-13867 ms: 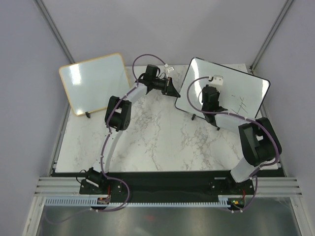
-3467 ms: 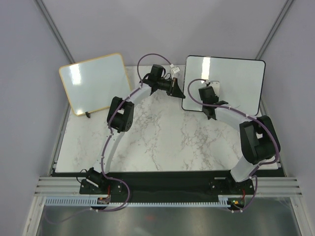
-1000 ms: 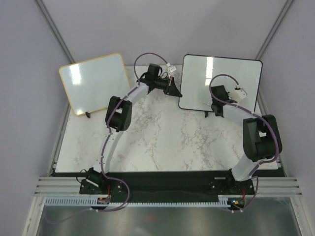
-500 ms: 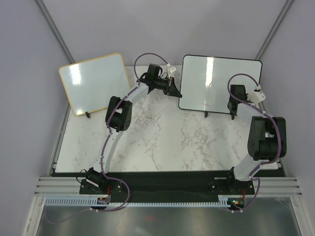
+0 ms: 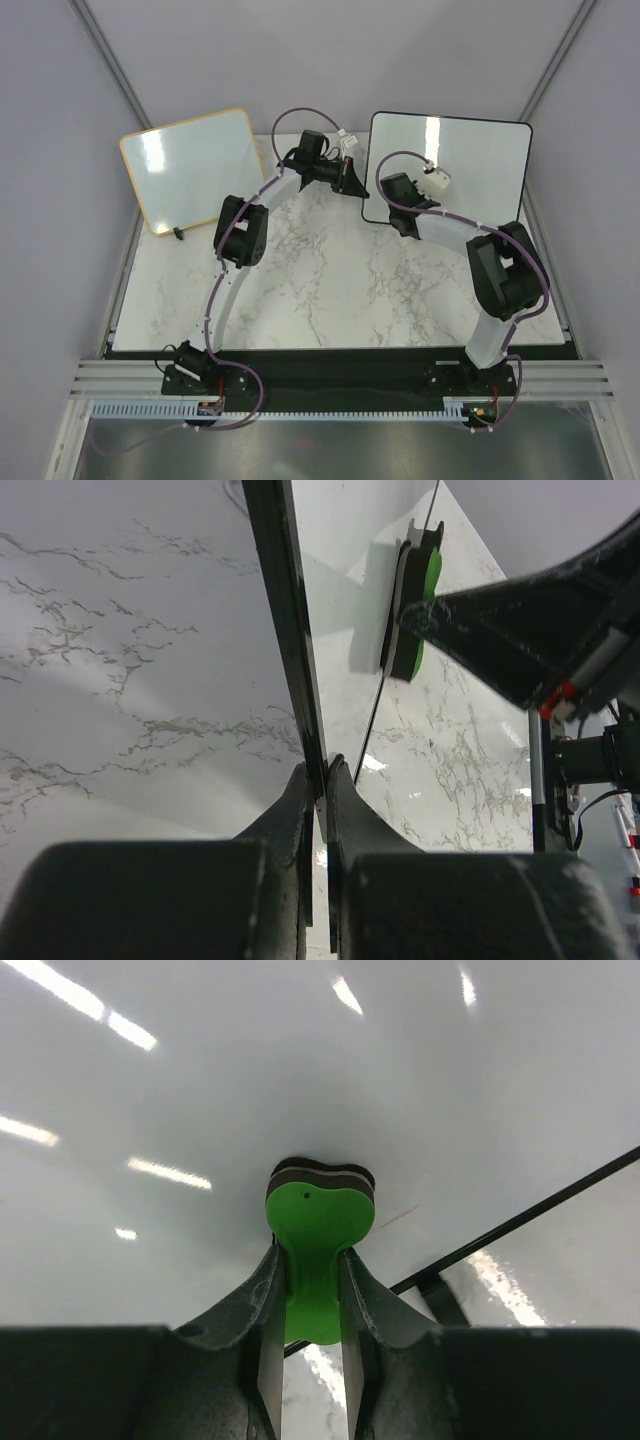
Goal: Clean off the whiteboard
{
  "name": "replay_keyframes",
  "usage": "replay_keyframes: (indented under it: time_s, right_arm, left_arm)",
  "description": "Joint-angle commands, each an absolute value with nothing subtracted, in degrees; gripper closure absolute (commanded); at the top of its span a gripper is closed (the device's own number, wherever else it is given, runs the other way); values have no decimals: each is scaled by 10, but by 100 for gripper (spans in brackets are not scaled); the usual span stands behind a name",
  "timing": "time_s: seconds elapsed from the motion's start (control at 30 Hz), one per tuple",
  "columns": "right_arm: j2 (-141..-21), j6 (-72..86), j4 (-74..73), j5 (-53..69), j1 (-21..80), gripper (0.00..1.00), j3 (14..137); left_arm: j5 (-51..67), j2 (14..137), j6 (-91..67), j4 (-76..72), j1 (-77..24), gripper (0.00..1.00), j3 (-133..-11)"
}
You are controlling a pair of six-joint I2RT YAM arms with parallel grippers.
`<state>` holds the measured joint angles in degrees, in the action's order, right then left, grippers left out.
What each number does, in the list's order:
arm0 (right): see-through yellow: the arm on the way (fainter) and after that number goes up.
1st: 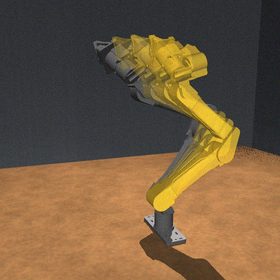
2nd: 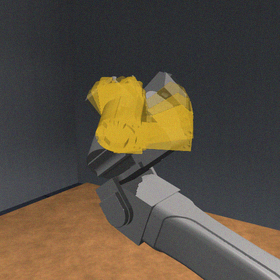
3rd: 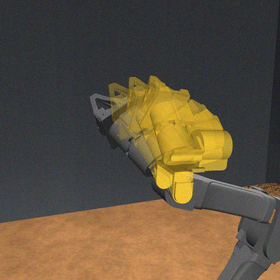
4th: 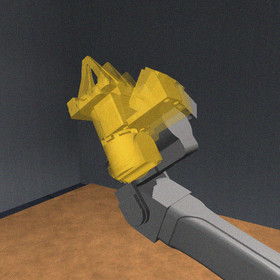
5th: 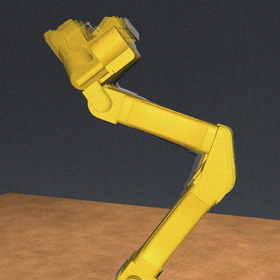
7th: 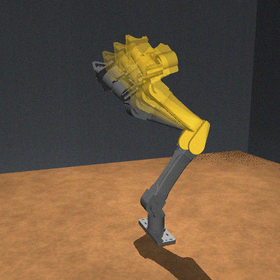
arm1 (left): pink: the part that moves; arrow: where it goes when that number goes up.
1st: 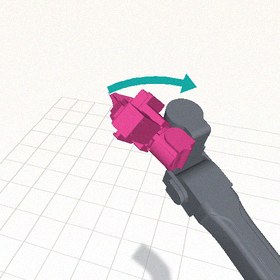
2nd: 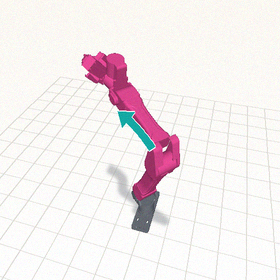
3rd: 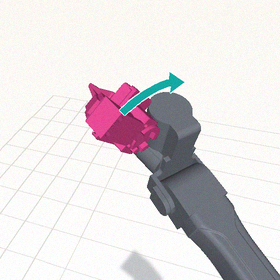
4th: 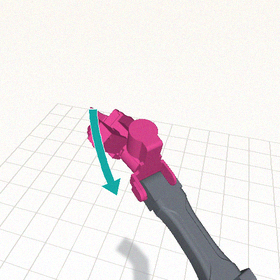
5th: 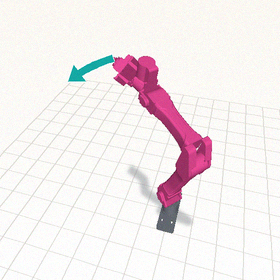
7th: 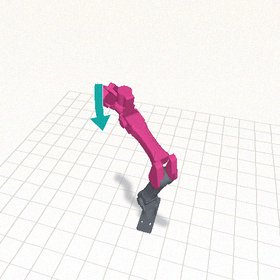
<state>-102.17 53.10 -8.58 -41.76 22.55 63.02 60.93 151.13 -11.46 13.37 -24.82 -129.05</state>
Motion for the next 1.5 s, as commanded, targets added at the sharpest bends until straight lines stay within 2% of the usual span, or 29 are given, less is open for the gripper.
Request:
replay_keyframes:
  time_s: [0.0,0.23,0.53,0.73,0.83,0.97,1.2,1.3,1.47]
  right_arm:
    - [-1061,537,-60,-383,252,100,664]
    - [-1051,515,-74,-450,232,100,664]
    - [-905,494,-88,-464,82,100,544]
    - [-880,414,-63,-459,33,100,528]
    - [-894,361,-5,-411,51,100,524]
    - [-947,329,61,-461,129,100,533]
    - [-1054,298,166,-444,242,100,571]
    - [-1060,266,230,-475,275,100,564]
    - [-1038,240,311,-461,279,100,542]
  left_arm:
    - [599,1478,-70,117,-248,98,-1307]
    - [596,1479,-69,117,-244,98,-1310]
    - [539,1490,-31,145,-235,98,-1352]
    - [521,1490,-8,156,-235,98,-1356]
    - [523,1492,-11,155,-237,98,-1355]
    - [525,1492,-12,155,-241,98,-1354]
    - [538,1490,-17,155,-242,98,-1354]
    - [540,1490,-18,156,-242,98,-1353]
    - [542,1491,-18,155,-242,98,-1350]
